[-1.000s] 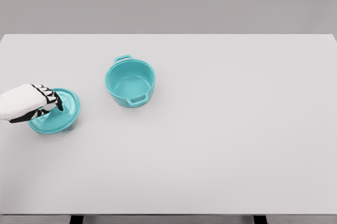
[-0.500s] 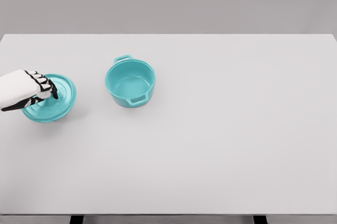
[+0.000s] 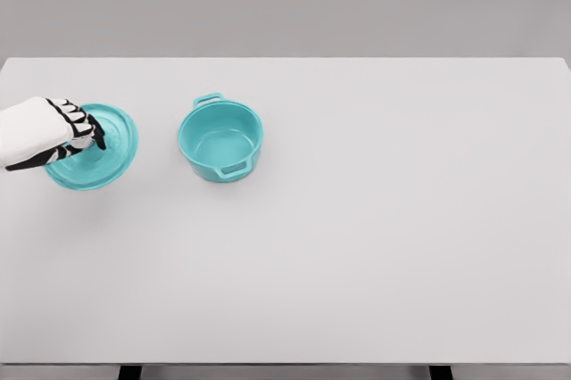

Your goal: Cover the pot with left arm

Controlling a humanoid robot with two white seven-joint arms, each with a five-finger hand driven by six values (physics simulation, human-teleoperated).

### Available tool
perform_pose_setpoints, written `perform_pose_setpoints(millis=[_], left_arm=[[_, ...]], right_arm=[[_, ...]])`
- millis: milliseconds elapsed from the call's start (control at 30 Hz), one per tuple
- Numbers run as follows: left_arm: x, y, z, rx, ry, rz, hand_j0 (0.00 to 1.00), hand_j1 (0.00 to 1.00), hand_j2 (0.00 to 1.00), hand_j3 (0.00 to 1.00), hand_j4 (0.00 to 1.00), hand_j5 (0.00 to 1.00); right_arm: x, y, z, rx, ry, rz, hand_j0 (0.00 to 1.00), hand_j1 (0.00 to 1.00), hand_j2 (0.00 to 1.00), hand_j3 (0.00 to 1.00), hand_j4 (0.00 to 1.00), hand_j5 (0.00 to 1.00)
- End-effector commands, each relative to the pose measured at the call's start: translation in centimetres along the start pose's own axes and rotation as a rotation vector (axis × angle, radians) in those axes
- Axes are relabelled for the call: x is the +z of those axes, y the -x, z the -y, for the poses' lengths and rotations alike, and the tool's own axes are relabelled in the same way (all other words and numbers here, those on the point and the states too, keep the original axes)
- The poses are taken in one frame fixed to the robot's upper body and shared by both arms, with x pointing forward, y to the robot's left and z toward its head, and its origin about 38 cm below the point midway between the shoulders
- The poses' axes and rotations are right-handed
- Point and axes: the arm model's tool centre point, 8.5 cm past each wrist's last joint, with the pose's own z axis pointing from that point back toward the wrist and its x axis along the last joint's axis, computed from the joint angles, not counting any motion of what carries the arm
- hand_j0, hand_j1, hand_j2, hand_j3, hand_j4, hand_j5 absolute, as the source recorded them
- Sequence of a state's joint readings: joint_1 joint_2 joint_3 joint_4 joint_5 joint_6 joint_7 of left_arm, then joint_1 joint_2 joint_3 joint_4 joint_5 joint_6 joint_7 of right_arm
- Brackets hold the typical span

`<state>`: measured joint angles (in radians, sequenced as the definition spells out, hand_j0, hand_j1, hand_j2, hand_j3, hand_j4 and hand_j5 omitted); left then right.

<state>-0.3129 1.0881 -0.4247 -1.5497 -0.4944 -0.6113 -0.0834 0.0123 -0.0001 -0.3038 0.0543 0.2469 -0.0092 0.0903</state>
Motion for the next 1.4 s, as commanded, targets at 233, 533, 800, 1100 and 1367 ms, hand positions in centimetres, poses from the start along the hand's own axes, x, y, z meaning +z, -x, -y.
perform_pose_setpoints(millis=[233,533,800,1100,1367], left_arm=[[-1.5,-1.1,-0.9,0.004,-0.055,0.038,0.51,0.51,0.51,0.51,0.51,0.51],[-2.9,-1.7,-1.4,0.01,-0.099,0.06,0.51,0.51,0.51,0.51,0.51,0.51],[-4.4,-2.5,-1.4,0.027,-0.136,0.083,0.5,0.5,0.5,0.5,0.5,0.5],[-5.6,-3.1,-1.6,0.032,-0.165,0.1,0.5,0.5,0.5,0.5,0.5,0.5],[-7.2,-3.8,-1.5,0.038,-0.168,0.131,0.5,0.5,0.5,0.5,0.5,0.5]], right_arm=[[0.0,0.0,0.0,0.0,0.0,0.001,1.0,1.0,1.0,1.0,1.0,1.0],[0.0,0.0,0.0,0.0,0.0,-0.001,1.0,1.0,1.0,1.0,1.0,1.0],[0.0,0.0,0.0,0.0,0.0,-0.001,1.0,1.0,1.0,1.0,1.0,1.0],[0.0,0.0,0.0,0.0,0.0,-0.001,1.0,1.0,1.0,1.0,1.0,1.0],[0.0,0.0,0.0,0.0,0.0,0.001,1.0,1.0,1.0,1.0,1.0,1.0]])
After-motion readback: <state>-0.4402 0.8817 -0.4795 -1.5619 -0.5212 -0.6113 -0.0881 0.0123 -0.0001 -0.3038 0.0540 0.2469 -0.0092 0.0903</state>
